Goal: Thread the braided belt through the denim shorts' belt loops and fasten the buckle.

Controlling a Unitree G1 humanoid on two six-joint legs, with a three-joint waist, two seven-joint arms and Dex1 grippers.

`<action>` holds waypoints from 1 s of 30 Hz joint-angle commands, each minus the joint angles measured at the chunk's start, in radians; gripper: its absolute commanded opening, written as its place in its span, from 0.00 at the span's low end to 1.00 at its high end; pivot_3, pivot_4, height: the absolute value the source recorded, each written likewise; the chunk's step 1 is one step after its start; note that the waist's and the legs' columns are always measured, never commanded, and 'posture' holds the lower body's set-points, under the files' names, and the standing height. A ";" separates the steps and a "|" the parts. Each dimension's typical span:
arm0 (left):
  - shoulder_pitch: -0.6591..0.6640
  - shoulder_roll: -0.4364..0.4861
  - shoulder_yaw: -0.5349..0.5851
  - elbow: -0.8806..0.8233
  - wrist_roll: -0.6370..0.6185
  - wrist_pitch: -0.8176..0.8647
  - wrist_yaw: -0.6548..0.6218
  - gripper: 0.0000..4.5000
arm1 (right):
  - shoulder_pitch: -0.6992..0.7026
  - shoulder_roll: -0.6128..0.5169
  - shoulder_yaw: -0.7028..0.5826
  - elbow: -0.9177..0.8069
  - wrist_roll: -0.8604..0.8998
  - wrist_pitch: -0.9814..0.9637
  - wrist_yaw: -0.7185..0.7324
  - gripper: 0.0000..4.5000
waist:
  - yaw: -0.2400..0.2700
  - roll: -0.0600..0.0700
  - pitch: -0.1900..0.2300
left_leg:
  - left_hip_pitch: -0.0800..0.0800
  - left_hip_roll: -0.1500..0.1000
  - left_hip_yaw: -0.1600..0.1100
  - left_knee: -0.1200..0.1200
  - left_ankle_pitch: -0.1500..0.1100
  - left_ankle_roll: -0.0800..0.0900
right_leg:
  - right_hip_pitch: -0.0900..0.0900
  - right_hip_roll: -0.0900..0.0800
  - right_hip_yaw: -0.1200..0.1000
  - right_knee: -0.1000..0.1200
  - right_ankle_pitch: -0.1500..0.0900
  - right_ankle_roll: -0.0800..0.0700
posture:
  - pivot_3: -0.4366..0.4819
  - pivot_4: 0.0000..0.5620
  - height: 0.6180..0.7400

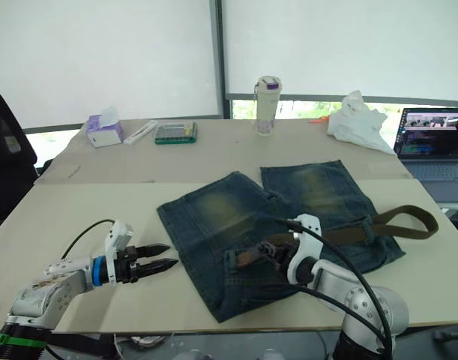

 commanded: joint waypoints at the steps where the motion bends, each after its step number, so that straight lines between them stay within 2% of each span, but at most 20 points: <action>1: -0.015 -0.011 0.019 -0.010 0.006 0.046 0.070 0.76 | -0.011 -0.013 0.023 -0.018 0.005 -0.044 0.022 0.01 | 0.000 0.000 0.000 | 0.000 0.000 0.000 0.000 0.000 0.000 | 0.000 0.000 0.000 0.000 0.000 0.000 | 0.48 0.27 1.00; 6: -0.087 -0.098 0.004 -0.042 -0.012 0.223 0.245 0.76 | -0.001 -0.016 0.031 -0.031 0.015 -0.061 0.027 0.01 | 0.006 0.000 0.000 | 0.000 -0.001 -0.001 0.001 0.000 0.000 | 0.001 -0.001 -0.001 0.000 0.000 0.000 | 0.48 0.27 1.00; 10: -0.113 -0.154 -0.090 -0.094 0.078 0.325 0.406 0.50 | 0.000 -0.018 0.022 -0.047 0.018 -0.059 0.022 0.00 | 0.004 0.001 -0.001 | 0.000 -0.001 -0.001 0.001 0.000 0.000 | 0.001 0.000 -0.001 0.001 0.000 0.000 | 0.48 0.27 1.00; 15: -0.110 -0.219 -0.100 -0.131 0.097 0.371 0.504 0.12 | 0.004 -0.012 0.016 -0.070 0.026 -0.052 0.022 0.00 | 0.006 0.004 -0.003 | 0.000 -0.002 -0.001 0.000 0.000 0.000 | 0.001 -0.001 0.000 0.000 0.000 0.000 | 0.48 0.27 1.00; 17: -0.133 -0.249 -0.088 -0.113 0.105 0.348 0.526 0.01 | 0.003 -0.004 0.011 -0.076 0.030 -0.051 0.020 0.00 | 0.009 0.004 -0.003 | 0.000 -0.003 -0.001 0.000 0.000 0.000 | 0.001 -0.001 0.000 0.000 0.000 0.000 | 0.48 0.27 1.00; 21: -0.279 -0.276 -0.087 0.060 0.171 0.200 0.510 0.01 | -0.007 0.015 0.005 -0.080 0.031 -0.051 0.014 0.00 | 0.024 0.004 -0.003 | 0.000 -0.006 -0.002 0.001 0.000 0.000 | 0.002 -0.002 0.000 0.000 0.000 0.000 | 0.48 0.27 1.00; 27: -0.515 -0.294 -0.145 0.386 0.264 -0.038 0.385 0.01 | -0.042 0.027 0.026 -0.049 0.008 -0.055 -0.007 0.00 | 0.018 0.002 -0.003 | -0.002 -0.009 -0.002 0.001 0.001 -0.001 | -0.001 0.000 -0.002 0.000 0.000 0.001 | 0.48 0.27 1.00; 30: -0.518 -0.273 -0.148 0.374 0.230 -0.033 0.270 0.01 | -0.065 0.048 0.028 0.005 -0.032 -0.092 -0.041 0.00 | 0.004 0.002 -0.003 | -0.001 -0.009 -0.002 0.000 0.001 -0.001 | -0.001 -0.001 -0.001 0.000 0.000 0.001 | 0.48 0.27 1.00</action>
